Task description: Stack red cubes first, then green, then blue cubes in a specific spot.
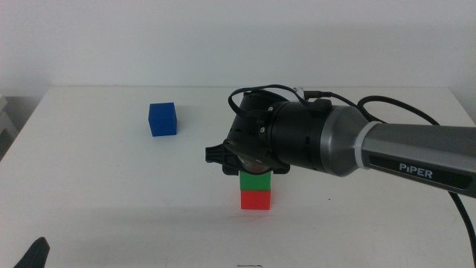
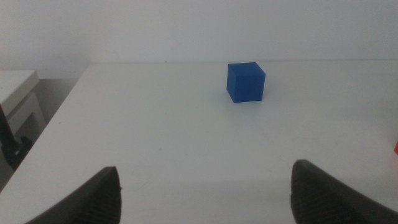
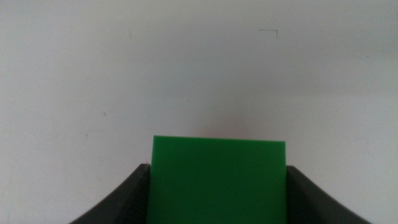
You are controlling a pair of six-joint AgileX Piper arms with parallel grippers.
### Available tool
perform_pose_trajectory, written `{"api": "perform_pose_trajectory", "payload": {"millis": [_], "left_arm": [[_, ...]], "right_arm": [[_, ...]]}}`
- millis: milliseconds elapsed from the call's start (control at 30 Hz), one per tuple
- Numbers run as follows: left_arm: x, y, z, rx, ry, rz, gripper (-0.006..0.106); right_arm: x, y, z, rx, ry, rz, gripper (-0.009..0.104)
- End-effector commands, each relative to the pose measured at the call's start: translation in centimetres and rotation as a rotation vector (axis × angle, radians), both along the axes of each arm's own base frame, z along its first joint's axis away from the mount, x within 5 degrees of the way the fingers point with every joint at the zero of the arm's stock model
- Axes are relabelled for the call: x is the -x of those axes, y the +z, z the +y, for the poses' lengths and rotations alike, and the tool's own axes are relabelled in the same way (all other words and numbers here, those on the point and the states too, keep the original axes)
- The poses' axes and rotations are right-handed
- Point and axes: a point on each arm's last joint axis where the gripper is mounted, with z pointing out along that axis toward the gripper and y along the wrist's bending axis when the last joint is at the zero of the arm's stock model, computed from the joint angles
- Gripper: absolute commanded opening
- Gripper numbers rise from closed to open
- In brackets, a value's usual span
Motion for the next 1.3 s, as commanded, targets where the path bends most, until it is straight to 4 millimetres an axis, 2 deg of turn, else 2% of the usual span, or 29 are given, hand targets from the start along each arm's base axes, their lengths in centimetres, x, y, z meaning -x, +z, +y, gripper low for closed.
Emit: {"api": "perform_pose_trajectory", "payload": {"millis": [0,33,67,200,267,367,533,600,733,867,1033,1100,1267], "left_arm": [[0.0,0.9,0.0,0.026,0.004,-0.100,0.094],[0.0,0.9,0.0,0.026,0.004,-0.100,0.094],[0.0,0.9,0.0,0.026,0.004,-0.100,0.094],[0.0,0.9,0.0,0.026,0.004,-0.100,0.094],[0.0,0.9,0.0,0.026,0.004,-0.100,0.094],[0.0,0.9,0.0,0.026,0.004,-0.100,0.094],[0.0,0.9,0.0,0.026,0.004,-0.100,0.094],[0.0,0.9,0.0,0.026,0.004,-0.100,0.094],[0.0,0.9,0.0,0.026,0.004,-0.100,0.094],[0.0,0.9,0.0,0.026,0.004,-0.100,0.094],[0.0,0.9,0.0,0.026,0.004,-0.100,0.094],[0.0,0.9,0.0,0.026,0.004,-0.100,0.094],[0.0,0.9,0.0,0.026,0.004,-0.100,0.094]], "right_arm": [[-0.2,2.6,-0.4,-0.025,0.011,-0.074,0.038],[-0.2,2.6,-0.4,-0.026,0.010,-0.074,0.049],[-0.2,2.6,-0.4,-0.026,0.010,-0.074,0.055],[-0.2,2.6,-0.4,-0.027,0.011,-0.076,0.074],[-0.2,2.8,-0.4,-0.029,0.011,-0.078,0.078],[0.3,5.2,-1.0,-0.069,0.014,-0.113,0.079],[2.4,12.0,-3.4,-0.139,0.088,-0.218,0.079],[3.6,14.9,-5.0,-0.120,0.148,-0.275,0.079],[5.7,19.0,-8.7,-0.056,0.218,-0.329,0.079],[7.4,21.4,-12.9,0.038,0.350,-0.345,0.079],[10.5,22.3,-17.3,0.061,0.543,-0.423,0.079],[12.0,22.4,-19.4,0.045,0.555,-0.457,0.079],[15.4,21.1,-22.4,0.041,0.576,-0.480,0.079]]}}
